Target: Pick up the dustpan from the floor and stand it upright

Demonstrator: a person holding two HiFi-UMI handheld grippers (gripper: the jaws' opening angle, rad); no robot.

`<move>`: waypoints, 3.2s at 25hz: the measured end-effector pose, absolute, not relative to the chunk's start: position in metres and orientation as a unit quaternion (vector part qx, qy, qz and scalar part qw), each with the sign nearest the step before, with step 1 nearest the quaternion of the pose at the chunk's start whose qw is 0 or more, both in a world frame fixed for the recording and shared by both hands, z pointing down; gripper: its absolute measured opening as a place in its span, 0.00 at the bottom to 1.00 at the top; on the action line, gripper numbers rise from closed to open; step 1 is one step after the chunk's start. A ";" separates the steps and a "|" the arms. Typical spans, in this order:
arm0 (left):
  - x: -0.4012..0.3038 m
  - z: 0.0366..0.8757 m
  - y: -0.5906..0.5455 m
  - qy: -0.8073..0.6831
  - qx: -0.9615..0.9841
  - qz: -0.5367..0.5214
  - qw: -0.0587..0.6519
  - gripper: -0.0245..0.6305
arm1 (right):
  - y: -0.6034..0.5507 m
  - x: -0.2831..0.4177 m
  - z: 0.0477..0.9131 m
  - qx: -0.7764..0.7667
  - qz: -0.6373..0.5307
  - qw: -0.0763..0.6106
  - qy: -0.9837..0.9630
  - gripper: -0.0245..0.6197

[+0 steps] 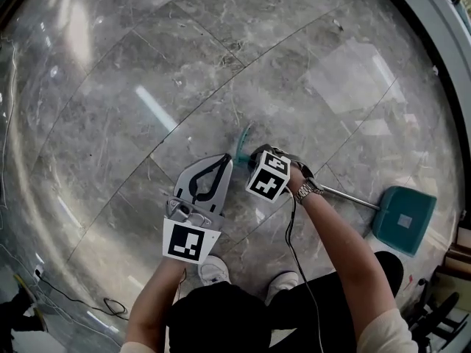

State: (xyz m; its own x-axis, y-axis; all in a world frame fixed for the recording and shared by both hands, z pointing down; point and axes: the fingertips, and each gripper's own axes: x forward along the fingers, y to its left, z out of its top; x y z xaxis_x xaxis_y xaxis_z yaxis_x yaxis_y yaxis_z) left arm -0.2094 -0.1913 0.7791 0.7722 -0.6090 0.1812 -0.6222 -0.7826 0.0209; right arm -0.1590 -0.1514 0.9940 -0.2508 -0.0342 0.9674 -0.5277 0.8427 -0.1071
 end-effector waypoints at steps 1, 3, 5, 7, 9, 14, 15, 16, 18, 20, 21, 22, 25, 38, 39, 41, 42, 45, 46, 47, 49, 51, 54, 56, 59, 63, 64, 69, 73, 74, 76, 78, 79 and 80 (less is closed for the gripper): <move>-0.210 0.765 -0.195 -0.343 0.935 0.068 0.061 0.05 | -0.155 -0.159 0.979 0.190 0.213 0.576 -0.766 0.19; -0.212 0.730 -0.200 -0.363 0.927 0.052 0.085 0.05 | -0.160 -0.157 0.944 0.200 0.210 0.560 -0.776 0.19; -0.211 0.691 -0.202 -0.371 0.923 0.048 0.089 0.05 | -0.164 -0.155 0.902 0.209 0.202 0.540 -0.790 0.19; -0.208 0.654 -0.202 -0.376 0.921 0.051 0.088 0.05 | -0.165 -0.148 0.855 0.217 0.190 0.517 -0.806 0.19; -0.202 0.620 -0.199 -0.370 0.923 0.067 0.078 0.05 | -0.166 -0.136 0.806 0.233 0.175 0.495 -0.819 0.19; -0.171 0.537 -0.181 -0.342 0.934 0.078 0.064 0.05 | -0.153 -0.094 0.692 0.290 0.144 0.428 -0.844 0.19; -0.163 0.520 -0.174 -0.333 0.938 0.081 0.062 0.05 | -0.147 -0.084 0.671 0.301 0.141 0.414 -0.847 0.19; -0.156 0.503 -0.167 -0.324 0.941 0.084 0.060 0.05 | -0.141 -0.075 0.650 0.310 0.138 0.400 -0.851 0.19; -0.142 0.471 -0.151 -0.311 0.945 0.085 0.062 0.05 | -0.129 -0.057 0.608 0.318 0.128 0.378 -0.860 0.19; -0.127 0.442 -0.134 -0.298 0.948 0.090 0.065 0.05 | -0.118 -0.035 0.568 0.329 0.119 0.364 -0.863 0.19; -0.119 0.429 -0.125 -0.291 0.950 0.092 0.065 0.05 | -0.113 -0.022 0.549 0.340 0.115 0.357 -0.863 0.19; -0.108 0.416 -0.119 -0.285 0.952 0.092 0.065 0.05 | -0.109 -0.009 0.531 0.355 0.113 0.349 -0.860 0.19; -0.067 0.382 -0.106 -0.271 0.956 0.083 0.079 0.05 | -0.096 0.036 0.487 0.419 0.111 0.324 -0.841 0.18; 0.143 0.325 0.015 -0.211 0.973 0.042 0.078 0.05 | 0.035 0.222 0.379 0.590 0.049 0.216 -0.776 0.17; 0.164 0.321 0.030 -0.198 0.976 0.041 0.077 0.05 | 0.047 0.239 0.373 0.602 0.047 0.206 -0.770 0.17; 0.205 0.315 0.062 -0.160 0.983 0.046 0.071 0.05 | 0.070 0.273 0.361 0.627 0.045 0.185 -0.756 0.18; 0.222 0.313 0.076 -0.141 0.986 0.053 0.068 0.05 | 0.082 0.288 0.358 0.637 0.047 0.178 -0.749 0.17; 0.260 0.310 0.110 -0.104 0.990 0.077 0.057 0.05 | 0.112 0.322 0.353 0.650 0.060 0.171 -0.738 0.18; 0.271 0.309 0.118 -0.096 0.991 0.082 0.052 0.05 | 0.119 0.330 0.351 0.651 0.062 0.168 -0.737 0.18; 0.280 0.308 0.125 -0.087 0.991 0.086 0.047 0.05 | 0.125 0.337 0.350 0.651 0.065 0.168 -0.737 0.18; 0.296 0.306 0.137 -0.077 0.992 0.088 0.041 0.05 | 0.133 0.344 0.349 0.650 0.074 0.166 -0.738 0.18; 0.308 0.304 0.145 -0.078 0.992 0.086 0.042 0.05 | 0.139 0.345 0.350 0.648 0.081 0.164 -0.739 0.18; 0.317 0.305 0.152 -0.082 0.992 0.089 0.041 0.05 | 0.142 0.345 0.350 0.655 0.085 0.152 -0.736 0.18; 0.320 0.305 0.151 -0.087 0.992 0.088 0.038 0.05 | 0.141 0.347 0.349 0.664 0.080 0.143 -0.730 0.18; 0.320 0.305 0.148 -0.094 0.991 0.091 0.033 0.05 | 0.138 0.347 0.348 0.666 0.076 0.138 -0.729 0.18; 0.315 0.302 0.148 -0.095 0.991 0.093 0.032 0.05 | 0.138 0.344 0.346 0.663 0.090 0.124 -0.733 0.18; 0.314 0.301 0.148 -0.095 0.990 0.093 0.034 0.05 | 0.140 0.345 0.344 0.666 0.093 0.122 -0.730 0.18; 0.308 0.283 0.148 -0.105 0.990 0.080 0.041 0.05 | 0.160 0.362 0.321 0.703 0.087 0.096 -0.699 0.18; 0.291 0.255 0.155 -0.102 0.990 0.082 0.046 0.05 | 0.185 0.363 0.270 0.743 0.088 0.037 -0.663 0.18; 0.285 0.244 0.157 -0.105 0.990 0.081 0.051 0.05 | 0.192 0.360 0.252 0.749 0.089 0.025 -0.656 0.17; 0.275 0.216 0.160 -0.114 0.989 0.073 0.059 0.05 | 0.203 0.352 0.211 0.760 0.083 0.005 -0.644 0.09; 0.273 0.181 0.160 -0.122 0.989 0.055 0.060 0.05 | 0.210 0.350 0.165 0.769 0.061 -0.012 -0.636 0.07; 0.273 0.162 0.161 -0.122 0.990 0.046 0.058 0.05 | 0.214 0.349 0.142 0.773 0.051 -0.018 -0.633 0.07; 0.271 0.141 0.164 -0.120 0.991 0.039 0.055 0.05 | 0.220 0.346 0.122 0.775 0.047 -0.018 -0.630 0.07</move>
State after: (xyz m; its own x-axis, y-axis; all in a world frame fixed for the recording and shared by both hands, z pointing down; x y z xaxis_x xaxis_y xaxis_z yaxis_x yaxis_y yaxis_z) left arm 0.2710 0.1641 0.1408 0.9683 -0.2328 0.0906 -0.2414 -0.9654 0.0990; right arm 0.3458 0.2202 0.1217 0.2007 -0.9784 0.0492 -0.9750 -0.2044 -0.0876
